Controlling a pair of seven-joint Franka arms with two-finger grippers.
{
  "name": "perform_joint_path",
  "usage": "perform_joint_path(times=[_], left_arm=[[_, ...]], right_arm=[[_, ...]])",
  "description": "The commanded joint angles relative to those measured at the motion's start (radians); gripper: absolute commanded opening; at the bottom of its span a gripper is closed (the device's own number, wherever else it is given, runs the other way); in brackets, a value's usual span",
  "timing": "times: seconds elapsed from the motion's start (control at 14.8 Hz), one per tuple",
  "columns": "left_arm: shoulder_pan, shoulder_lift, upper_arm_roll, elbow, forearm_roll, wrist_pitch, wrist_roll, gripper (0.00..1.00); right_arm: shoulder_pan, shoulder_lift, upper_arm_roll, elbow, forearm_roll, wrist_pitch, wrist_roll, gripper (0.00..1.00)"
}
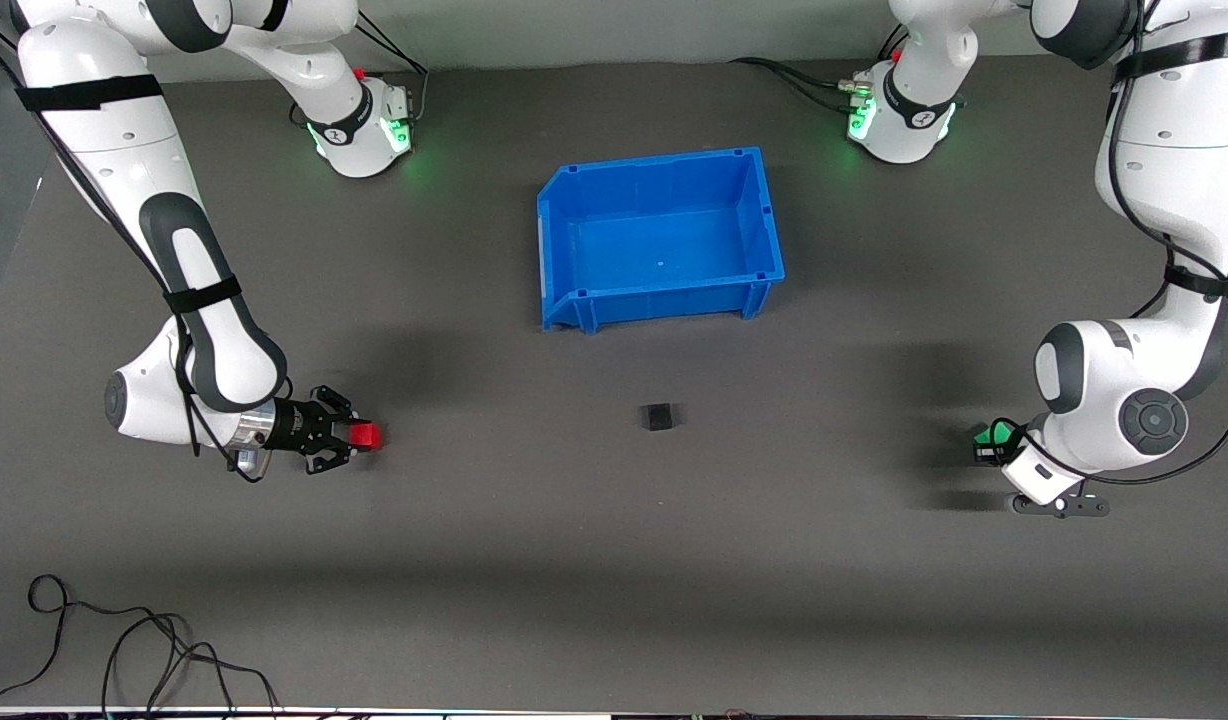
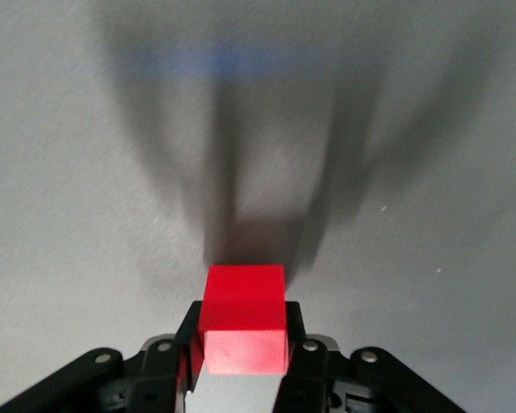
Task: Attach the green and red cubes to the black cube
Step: 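Close the right gripper on the red cube while the left gripper grips green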
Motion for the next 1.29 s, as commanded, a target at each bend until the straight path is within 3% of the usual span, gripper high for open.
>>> perform_joint_path(times=[0.0,0.07,0.14,0.54,0.88,1.22], left_arm=[[-0.004,0.006,0.004,0.013,0.005,-0.017,0.010,0.34],[-0.007,0.006,0.004,0.013,0.006,-0.019,0.003,0.47],[-0.006,0.006,0.004,0.012,0.008,-0.019,0.010,0.52],[-0.001,-0.008,0.004,0.013,0.009,-0.054,-0.010,0.69],[0.034,-0.046,0.013,0.013,0.005,-0.175,-0.026,0.69],[0.019,-0.028,0.004,0.032,-0.018,-0.152,-0.189,0.64]], right_arm=[[0.047,-0.040,0.000,0.030,0.026,-0.050,0.070,0.09],[0.073,-0.051,0.000,0.037,0.026,-0.051,0.113,0.09],[0.095,-0.056,0.000,0.054,0.026,-0.052,0.156,0.08],[0.223,-0.051,0.000,0.116,0.029,-0.031,0.328,0.05],[0.248,-0.039,0.000,0.111,0.035,-0.011,0.319,0.05],[0.250,-0.015,0.000,0.110,0.032,-0.011,0.302,0.05]])
